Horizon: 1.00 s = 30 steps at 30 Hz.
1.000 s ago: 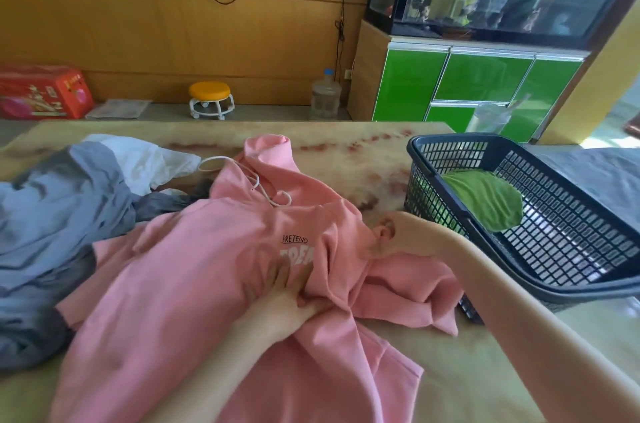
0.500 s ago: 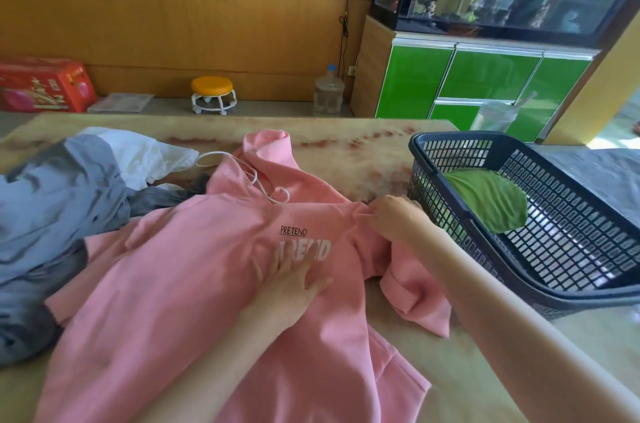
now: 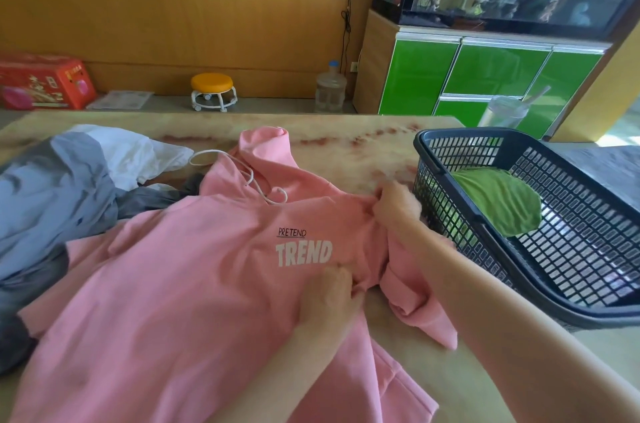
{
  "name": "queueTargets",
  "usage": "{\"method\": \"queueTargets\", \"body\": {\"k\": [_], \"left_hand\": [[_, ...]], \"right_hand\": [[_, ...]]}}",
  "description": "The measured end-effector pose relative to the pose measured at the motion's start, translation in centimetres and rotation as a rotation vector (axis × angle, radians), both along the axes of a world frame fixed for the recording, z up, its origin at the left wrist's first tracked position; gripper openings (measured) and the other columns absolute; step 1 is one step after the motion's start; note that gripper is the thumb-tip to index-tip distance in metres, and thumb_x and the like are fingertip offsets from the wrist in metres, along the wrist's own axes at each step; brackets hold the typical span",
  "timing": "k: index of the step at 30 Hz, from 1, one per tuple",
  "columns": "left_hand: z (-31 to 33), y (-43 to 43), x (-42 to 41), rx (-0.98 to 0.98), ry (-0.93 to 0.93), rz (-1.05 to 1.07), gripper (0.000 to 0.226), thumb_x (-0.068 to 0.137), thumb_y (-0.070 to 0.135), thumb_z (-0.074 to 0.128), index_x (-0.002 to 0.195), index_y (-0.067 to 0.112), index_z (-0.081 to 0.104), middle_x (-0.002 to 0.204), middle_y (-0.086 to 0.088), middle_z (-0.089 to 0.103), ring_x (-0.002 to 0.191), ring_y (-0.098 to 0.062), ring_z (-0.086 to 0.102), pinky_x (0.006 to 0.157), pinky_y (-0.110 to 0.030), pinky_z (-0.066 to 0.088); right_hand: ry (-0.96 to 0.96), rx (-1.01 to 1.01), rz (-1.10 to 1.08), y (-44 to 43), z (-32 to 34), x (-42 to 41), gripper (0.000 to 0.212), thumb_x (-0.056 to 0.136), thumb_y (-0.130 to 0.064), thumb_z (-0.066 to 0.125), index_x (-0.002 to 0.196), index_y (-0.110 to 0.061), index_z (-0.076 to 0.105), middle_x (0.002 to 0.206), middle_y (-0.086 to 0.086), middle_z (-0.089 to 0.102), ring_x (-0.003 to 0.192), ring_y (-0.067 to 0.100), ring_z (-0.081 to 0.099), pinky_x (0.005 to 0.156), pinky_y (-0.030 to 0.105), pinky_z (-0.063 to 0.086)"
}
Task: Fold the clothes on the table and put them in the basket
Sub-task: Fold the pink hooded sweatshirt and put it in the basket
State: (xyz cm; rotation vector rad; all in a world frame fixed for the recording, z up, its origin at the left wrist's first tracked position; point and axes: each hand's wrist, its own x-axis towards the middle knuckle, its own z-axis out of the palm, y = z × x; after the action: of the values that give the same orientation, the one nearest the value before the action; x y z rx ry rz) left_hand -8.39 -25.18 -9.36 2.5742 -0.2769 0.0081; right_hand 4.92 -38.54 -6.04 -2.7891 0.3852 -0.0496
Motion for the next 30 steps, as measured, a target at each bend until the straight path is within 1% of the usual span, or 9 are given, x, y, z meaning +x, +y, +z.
{"method": "queueTargets", "body": {"k": [3,5,8,11,15,18,23,26,30], "left_hand": [[0.9,-0.5,0.1,-0.456,0.098,-0.146,0.017,0.091,0.037,0.057,0.094,0.024,0.068,0.087,0.010,0.070,0.081,-0.003,0.064,0.071,-0.018,0.047],[0.8,-0.5,0.7,-0.614,0.146,-0.215,0.016,0.092,0.029,0.058,0.102,0.023,0.069,0.095,0.011,0.071,0.089,0.000,0.064,0.083,-0.019,0.049],[-0.7,0.0,1.7,-0.392,0.057,-0.189,0.024,0.095,0.022,0.052,0.113,0.021,0.067,0.113,0.006,0.064,0.107,-0.009,0.057,0.098,-0.027,0.041],[-1.6,1.7,3.0,-0.227,-0.149,-0.064,0.027,0.093,0.014,0.049,0.114,0.017,0.067,0.120,-0.001,0.058,0.111,-0.018,0.054,0.100,-0.032,0.040],[-2.1,5.2,7.6,-0.064,-0.201,0.035,0.041,0.091,0.001,0.047,0.130,0.011,0.054,0.139,-0.008,0.043,0.130,-0.025,0.041,0.109,-0.033,0.031],[-1.3,7.4,11.5,-0.009,-0.243,0.111,0.049,0.089,-0.007,0.043,0.135,0.008,0.050,0.145,-0.014,0.040,0.136,-0.026,0.036,0.108,-0.035,0.029],[1.1,7.7,18.4,0.156,-0.300,0.030,0.063,0.091,0.013,0.057,0.147,0.018,0.029,0.155,-0.005,0.025,0.144,-0.023,0.020,0.116,-0.040,0.016],[1.3,5.7,21.2,0.322,-0.198,-0.094,0.070,0.089,0.030,0.061,0.149,0.025,0.024,0.155,0.000,0.025,0.146,-0.019,0.009,0.116,-0.046,-0.003],[1.3,4.6,23.4,0.345,-0.390,0.039,0.016,0.092,0.023,0.056,0.105,0.021,0.065,0.112,-0.003,0.065,0.126,-0.026,0.041,0.116,-0.043,0.001]], "right_hand": [[-0.316,-0.013,-0.003,0.1,1.9,1.0,0.025,0.081,0.001,0.043,0.090,-0.015,0.060,0.082,0.003,0.057,0.077,0.024,0.054,0.066,0.029,0.034],[-0.378,0.007,-0.004,-0.2,2.0,2.1,0.027,0.078,0.002,0.045,0.089,-0.018,0.060,0.082,0.002,0.055,0.078,0.024,0.050,0.065,0.029,0.032],[-0.128,0.058,0.075,-0.8,0.3,3.4,0.024,0.082,-0.001,0.049,0.094,-0.013,0.067,0.092,0.011,0.065,0.089,0.030,0.061,0.070,0.030,0.043],[0.007,0.257,0.056,-1.2,-0.3,4.3,0.033,0.086,-0.002,0.048,0.112,-0.004,0.067,0.114,0.014,0.066,0.103,0.031,0.062,0.085,0.030,0.048],[0.066,0.486,0.053,-0.1,0.9,6.0,0.036,0.092,-0.031,0.056,0.106,0.001,0.065,0.106,0.010,0.065,0.080,0.023,0.057,0.066,0.024,0.045],[0.074,0.333,0.110,0.6,0.6,7.2,0.054,0.086,-0.054,0.060,0.105,-0.004,0.068,0.102,0.006,0.064,0.093,0.024,0.059,0.077,0.028,0.043],[0.182,0.184,0.190,0.8,-2.0,9.1,0.043,0.078,-0.043,0.071,0.103,-0.009,0.072,0.106,0.003,0.070,0.093,0.021,0.064,0.087,0.031,0.051],[-0.003,0.329,0.169,0.5,-2.6,9.1,0.016,0.077,-0.025,0.077,0.083,-0.012,0.070,0.086,0.003,0.067,0.082,0.020,0.061,0.073,0.027,0.046],[-0.306,0.344,0.122,1.3,-2.2,8.7,0.009,0.081,-0.027,0.070,0.078,-0.028,0.062,0.088,-0.001,0.066,0.085,0.022,0.059,0.078,0.034,0.049]]}}
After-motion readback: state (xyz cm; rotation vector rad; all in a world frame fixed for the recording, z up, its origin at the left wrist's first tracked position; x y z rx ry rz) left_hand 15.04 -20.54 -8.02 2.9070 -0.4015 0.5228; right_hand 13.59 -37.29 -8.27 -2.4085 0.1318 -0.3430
